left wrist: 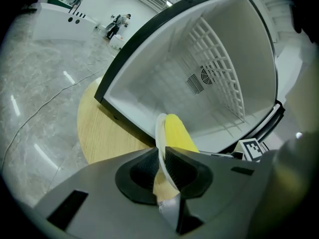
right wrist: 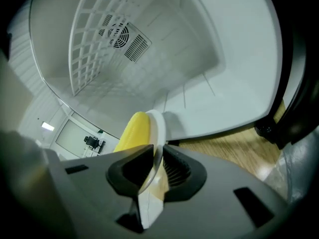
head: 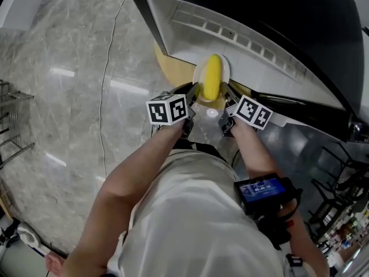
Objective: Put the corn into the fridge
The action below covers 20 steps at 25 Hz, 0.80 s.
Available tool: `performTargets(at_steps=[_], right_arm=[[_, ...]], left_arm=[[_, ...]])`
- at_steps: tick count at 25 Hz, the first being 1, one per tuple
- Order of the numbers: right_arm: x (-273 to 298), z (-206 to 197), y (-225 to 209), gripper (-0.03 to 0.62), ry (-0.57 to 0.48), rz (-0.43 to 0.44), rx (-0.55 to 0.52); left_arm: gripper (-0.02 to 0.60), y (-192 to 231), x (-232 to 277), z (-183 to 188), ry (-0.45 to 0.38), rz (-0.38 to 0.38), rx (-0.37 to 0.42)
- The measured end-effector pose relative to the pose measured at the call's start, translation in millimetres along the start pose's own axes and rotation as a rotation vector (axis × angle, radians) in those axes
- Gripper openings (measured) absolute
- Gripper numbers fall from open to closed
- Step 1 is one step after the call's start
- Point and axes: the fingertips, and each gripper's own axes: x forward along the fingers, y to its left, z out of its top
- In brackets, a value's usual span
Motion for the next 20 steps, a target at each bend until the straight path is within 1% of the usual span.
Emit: performTargets(at_steps=[4, 7, 10, 20], right_arm=[[18.2, 14.6, -9.0, 0.054, -0.014, -0.016, 0.017], [36.4, 18.9, -21.2, 0.054, -0.011, -0.028, 0.026], [42.7, 22.8, -24.4, 0.054, -0.020, -0.036, 0.027], [51.3, 44.4, -21.4, 0.054, -0.072, -0.075, 0.029]], left_arm=[[0.051, 7.6, 19.1, 14.2, 0.000, 0.012, 0.002], [0.050, 21.6, 37.5, 18.7, 0.010, 0.027, 0.000], [0.049, 25.9, 44.3, 22.6, 0.009, 0.033, 0.008], [0.050, 25.6, 59.2, 48.7, 0.006, 0.051, 0.071]])
